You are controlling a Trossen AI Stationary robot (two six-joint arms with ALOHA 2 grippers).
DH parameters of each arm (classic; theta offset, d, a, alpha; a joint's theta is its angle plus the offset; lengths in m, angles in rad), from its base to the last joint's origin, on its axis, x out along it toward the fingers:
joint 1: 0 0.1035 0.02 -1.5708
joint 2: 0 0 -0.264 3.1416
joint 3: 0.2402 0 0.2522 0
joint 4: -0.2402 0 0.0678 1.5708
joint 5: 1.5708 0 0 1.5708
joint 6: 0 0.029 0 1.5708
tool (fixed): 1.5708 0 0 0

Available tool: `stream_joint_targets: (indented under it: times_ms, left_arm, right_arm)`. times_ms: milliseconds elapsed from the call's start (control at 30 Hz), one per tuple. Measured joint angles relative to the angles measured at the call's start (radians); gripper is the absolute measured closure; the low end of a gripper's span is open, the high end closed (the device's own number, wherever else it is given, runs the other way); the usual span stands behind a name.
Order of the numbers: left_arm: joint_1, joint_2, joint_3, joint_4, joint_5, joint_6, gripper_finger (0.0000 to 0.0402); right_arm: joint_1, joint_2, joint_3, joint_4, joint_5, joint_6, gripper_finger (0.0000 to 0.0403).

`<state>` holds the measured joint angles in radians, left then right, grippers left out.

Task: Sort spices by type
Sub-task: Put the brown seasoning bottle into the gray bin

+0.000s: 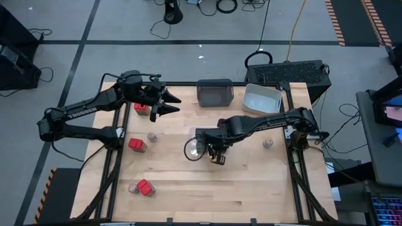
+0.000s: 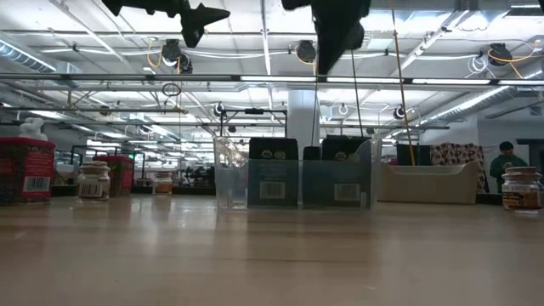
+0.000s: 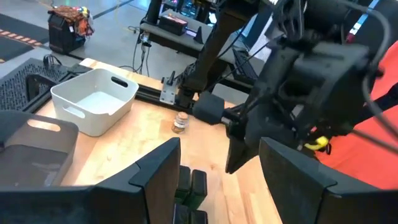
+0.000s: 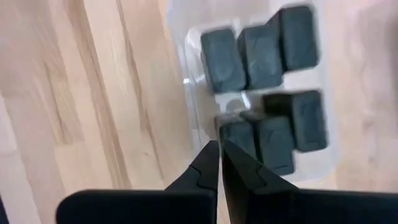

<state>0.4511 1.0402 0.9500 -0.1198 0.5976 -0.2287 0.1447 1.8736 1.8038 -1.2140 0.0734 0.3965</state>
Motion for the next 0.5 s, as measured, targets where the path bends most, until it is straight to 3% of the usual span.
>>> stream_joint_targets:
  times_ms: [233,500]
  left_arm:
    - [0.021,-0.028,0.030,0.001,0.004,0.006,0.0178]
    - [0.103,-0.151,0.031,-0.115,0.020,0.007,0.0178]
  right_arm:
    - [-0.064,-0.136,-0.025,0.008,0.014,-0.016,0.0403]
    - [-0.100,-0.412,-0.254,0.126,0.092,0.053,0.0403]
